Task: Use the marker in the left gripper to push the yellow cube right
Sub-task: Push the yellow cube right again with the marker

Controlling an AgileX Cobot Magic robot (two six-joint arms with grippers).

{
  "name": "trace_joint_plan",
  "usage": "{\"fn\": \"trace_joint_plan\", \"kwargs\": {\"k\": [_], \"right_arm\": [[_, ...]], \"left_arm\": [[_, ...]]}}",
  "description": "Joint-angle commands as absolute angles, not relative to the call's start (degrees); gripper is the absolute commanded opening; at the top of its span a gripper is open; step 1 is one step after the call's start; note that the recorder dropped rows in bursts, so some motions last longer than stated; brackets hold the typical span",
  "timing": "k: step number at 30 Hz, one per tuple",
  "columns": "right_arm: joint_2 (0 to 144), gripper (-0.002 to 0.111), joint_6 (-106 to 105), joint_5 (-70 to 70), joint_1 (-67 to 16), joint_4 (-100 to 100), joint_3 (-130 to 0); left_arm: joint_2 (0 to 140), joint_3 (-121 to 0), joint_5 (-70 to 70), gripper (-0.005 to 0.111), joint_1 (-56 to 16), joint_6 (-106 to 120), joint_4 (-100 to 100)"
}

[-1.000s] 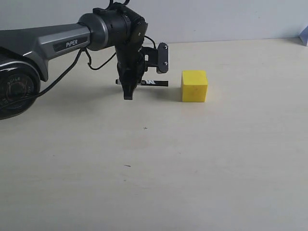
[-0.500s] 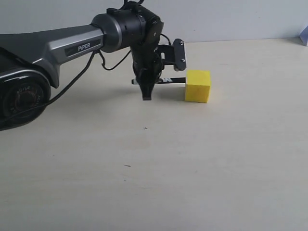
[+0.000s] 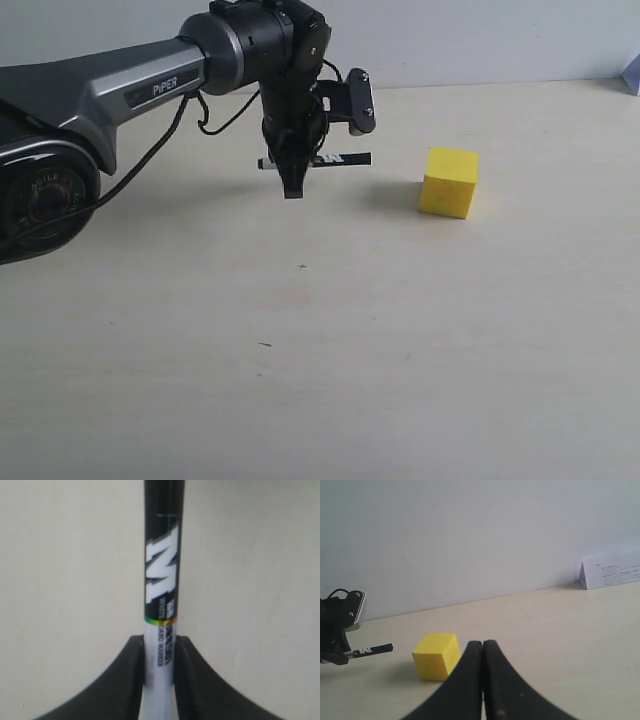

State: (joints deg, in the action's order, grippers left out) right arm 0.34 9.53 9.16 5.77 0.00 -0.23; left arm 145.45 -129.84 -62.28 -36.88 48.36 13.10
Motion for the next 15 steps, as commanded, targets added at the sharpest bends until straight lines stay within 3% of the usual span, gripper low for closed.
{"fn": "trace_joint_plan", "kwargs": {"k": [1, 15], "right_arm": [[0.0, 0.0, 9.3, 8.6, 6.0, 0.0, 0.0], [0.0, 0.0, 9.3, 8.6, 6.0, 0.0, 0.0]], "left_arm": [[147.0, -130.1, -62.9, 0.0, -37.4, 49.7, 12.7], [147.8, -130.1, -61.6, 0.0, -38.9, 50.8, 12.8]]}}
